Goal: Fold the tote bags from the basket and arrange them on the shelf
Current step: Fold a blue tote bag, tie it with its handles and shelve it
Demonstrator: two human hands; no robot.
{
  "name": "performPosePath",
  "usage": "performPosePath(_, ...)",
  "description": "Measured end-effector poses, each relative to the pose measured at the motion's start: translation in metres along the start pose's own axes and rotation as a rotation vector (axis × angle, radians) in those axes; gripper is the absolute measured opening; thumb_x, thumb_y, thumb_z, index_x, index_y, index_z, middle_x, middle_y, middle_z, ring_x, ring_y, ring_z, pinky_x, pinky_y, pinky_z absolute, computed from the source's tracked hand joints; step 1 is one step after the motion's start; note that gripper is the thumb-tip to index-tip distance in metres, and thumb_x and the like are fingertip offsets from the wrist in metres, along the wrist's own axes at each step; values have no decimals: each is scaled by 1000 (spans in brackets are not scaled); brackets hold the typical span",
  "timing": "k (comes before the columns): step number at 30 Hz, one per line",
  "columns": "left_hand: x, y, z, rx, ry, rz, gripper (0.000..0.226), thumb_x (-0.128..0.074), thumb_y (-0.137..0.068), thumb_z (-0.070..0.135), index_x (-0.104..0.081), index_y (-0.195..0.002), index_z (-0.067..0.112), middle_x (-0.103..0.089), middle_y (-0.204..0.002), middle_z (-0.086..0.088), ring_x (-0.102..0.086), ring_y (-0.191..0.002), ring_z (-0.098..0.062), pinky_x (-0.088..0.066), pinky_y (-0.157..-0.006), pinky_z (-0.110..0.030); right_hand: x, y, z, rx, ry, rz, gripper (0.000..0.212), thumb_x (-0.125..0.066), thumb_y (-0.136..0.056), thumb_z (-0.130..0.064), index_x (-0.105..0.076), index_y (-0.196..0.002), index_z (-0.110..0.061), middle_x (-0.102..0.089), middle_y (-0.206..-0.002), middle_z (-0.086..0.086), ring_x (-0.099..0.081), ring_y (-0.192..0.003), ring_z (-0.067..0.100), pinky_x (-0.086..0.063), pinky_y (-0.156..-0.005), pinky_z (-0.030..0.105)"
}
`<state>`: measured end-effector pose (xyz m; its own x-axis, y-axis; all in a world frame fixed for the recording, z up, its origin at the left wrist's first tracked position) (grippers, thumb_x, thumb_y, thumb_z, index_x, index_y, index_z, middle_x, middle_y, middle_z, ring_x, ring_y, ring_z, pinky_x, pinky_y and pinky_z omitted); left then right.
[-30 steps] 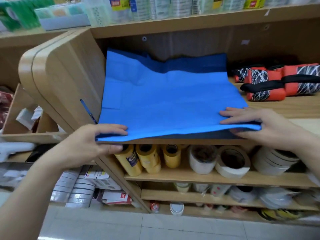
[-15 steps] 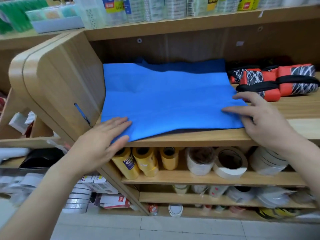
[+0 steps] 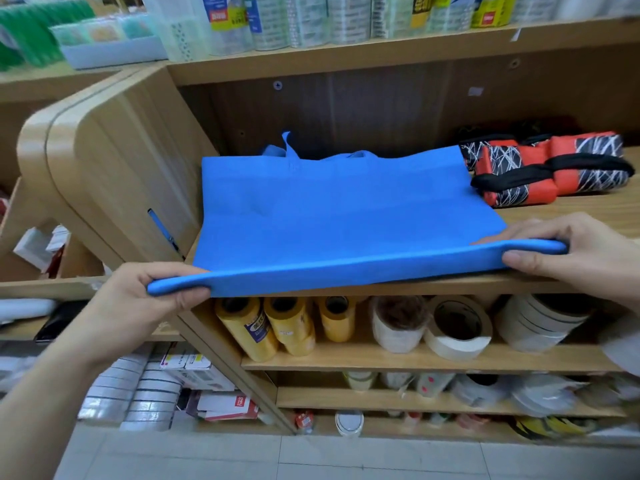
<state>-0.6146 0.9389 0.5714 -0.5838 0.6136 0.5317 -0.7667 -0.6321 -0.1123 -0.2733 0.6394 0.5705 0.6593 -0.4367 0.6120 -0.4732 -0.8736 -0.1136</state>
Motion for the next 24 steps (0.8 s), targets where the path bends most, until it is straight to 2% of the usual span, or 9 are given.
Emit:
performPosePath(2,-2,0,-2,21,129,129,9,-79,-69,42,-77,-77,38,-72,-74,15,-61,-72,2,-46,-68,-7,1,1,-1,-20,-71,74,56,-70,-57,-81,-77,-78,-30,-69,-67,-4,-58,-61,1,-41,-56,8)
performPosePath(5,-7,-2,1,32,212,303,16,-67,-84,9,-70,-81,25,-69,-69,21,-60,-68,8,-45,-64,-5,0,3,-4,-98,-248,193,17,-71,-79,-39,-78,-78,-23,-69,-61,-14,-59,-53,-5,-43,-51,6)
performPosePath(7,-9,-3,6,25,249,393,15,-63,-89,12,-61,-90,27,-70,-74,25,-63,-71,9,-48,-64,-6,0,2,-1,-149,-337,273,35,-73,-69,-47,-73,-86,-16,-75,-76,-12,-66,-64,-7,-48,-58,6)
performPosePath(9,-13,-5,6,37,164,460,12,-65,-90,19,-58,-91,29,-71,-82,18,-66,-79,2,-54,-68,-17,-1,0,2,-207,-298,370,27,-72,-73,-44,-70,-85,-20,-74,-84,-9,-65,-66,-8,-49,-59,7)
performPosePath(11,-15,-6,3,74,-4,502,14,-68,-90,25,-55,-94,28,-67,-90,13,-65,-86,-7,-52,-69,-28,-1,-2,0,-254,-106,484,16,-71,-83,-37,-68,-81,-22,-71,-86,-7,-65,-68,-1,-53,-66,20)
performPosePath(14,-17,-4,5,127,-184,552,30,-69,-88,29,-51,-112,32,-63,-96,10,-61,-89,-17,-46,-68,-29,-6,-5,-4,-262,227,558,31,-72,-83,-45,-62,-96,-19,-66,-87,2,-60,-79,25,-49,-71,41)
performPosePath(18,-20,-7,14,118,-487,529,39,-68,-88,31,-51,-123,31,-59,-97,4,-57,-89,-25,-44,-73,-37,-9,-10,-2,-251,387,547,45,-74,-79,-47,-53,-114,-27,-55,-81,-1,-51,-75,22,-40,-65,37)
performPosePath(21,-22,-8,23,17,-734,512,38,-71,-85,24,-62,-121,22,-52,-98,-2,-54,-93,-30,-43,-67,-38,-11,-13,-5,-168,434,523,48,-77,-79,-36,-53,-120,-27,-45,-97,-2,-46,-88,16,-41,-75,34)
performPosePath(24,-33,-14,29,-230,-909,273,35,-68,-88,35,-70,-119,19,-54,-128,-13,-48,-117,-36,-47,-86,-50,-16,-18,-11,38,529,453,32,-76,-81,-19,-66,-111,-18,-49,-112,6,-48,-101,23,-38,-89,32)
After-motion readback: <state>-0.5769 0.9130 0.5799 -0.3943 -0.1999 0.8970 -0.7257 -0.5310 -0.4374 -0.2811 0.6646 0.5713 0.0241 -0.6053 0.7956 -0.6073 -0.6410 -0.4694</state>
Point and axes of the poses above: each hand's wrist, its own y-axis away from the middle knuckle, its own x-axis out of the back of the hand, z = x × y, the point moved 6 cm from there along -y, towards the middle knuckle
